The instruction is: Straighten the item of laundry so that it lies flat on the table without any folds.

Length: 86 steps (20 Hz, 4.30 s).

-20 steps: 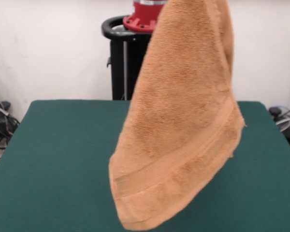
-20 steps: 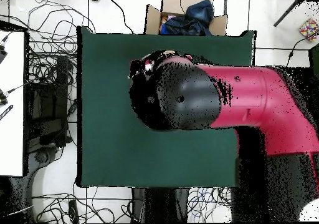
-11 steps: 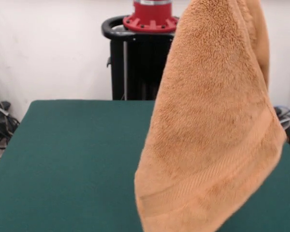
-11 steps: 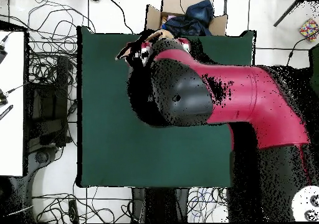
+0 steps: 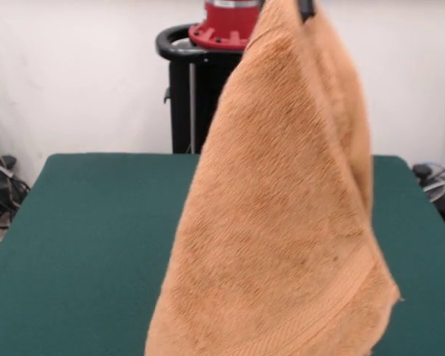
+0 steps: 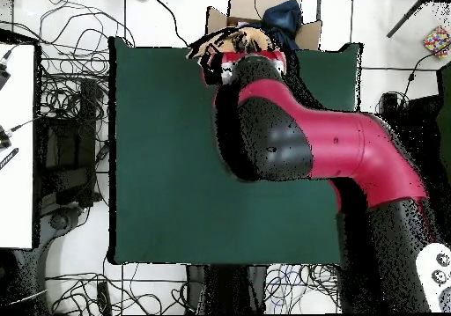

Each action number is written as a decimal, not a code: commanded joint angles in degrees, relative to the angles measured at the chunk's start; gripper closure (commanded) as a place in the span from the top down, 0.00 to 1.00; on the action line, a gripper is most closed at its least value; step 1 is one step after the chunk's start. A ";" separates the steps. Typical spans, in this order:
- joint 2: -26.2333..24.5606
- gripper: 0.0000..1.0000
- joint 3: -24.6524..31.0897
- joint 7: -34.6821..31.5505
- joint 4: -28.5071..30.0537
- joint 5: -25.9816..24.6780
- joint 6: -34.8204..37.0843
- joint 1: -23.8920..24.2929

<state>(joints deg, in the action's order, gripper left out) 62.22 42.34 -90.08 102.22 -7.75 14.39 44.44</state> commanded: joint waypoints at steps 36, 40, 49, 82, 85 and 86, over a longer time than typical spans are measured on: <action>-15.92 0.00 1.00 0.99 18.90 -16.87 -5.30 6.44; -15.98 0.00 -0.06 1.37 18.78 -18.90 -4.02 6.55; -17.08 0.00 1.10 4.55 19.02 -23.88 0.68 10.21; -15.48 0.00 10.97 21.14 24.19 -33.41 24.57 22.26; -14.92 0.00 11.80 22.44 25.11 -33.11 26.96 22.51; -14.83 0.00 12.00 22.88 25.39 -32.90 27.58 22.57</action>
<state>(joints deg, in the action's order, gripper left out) 46.43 49.09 -83.35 122.72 -38.22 32.77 67.39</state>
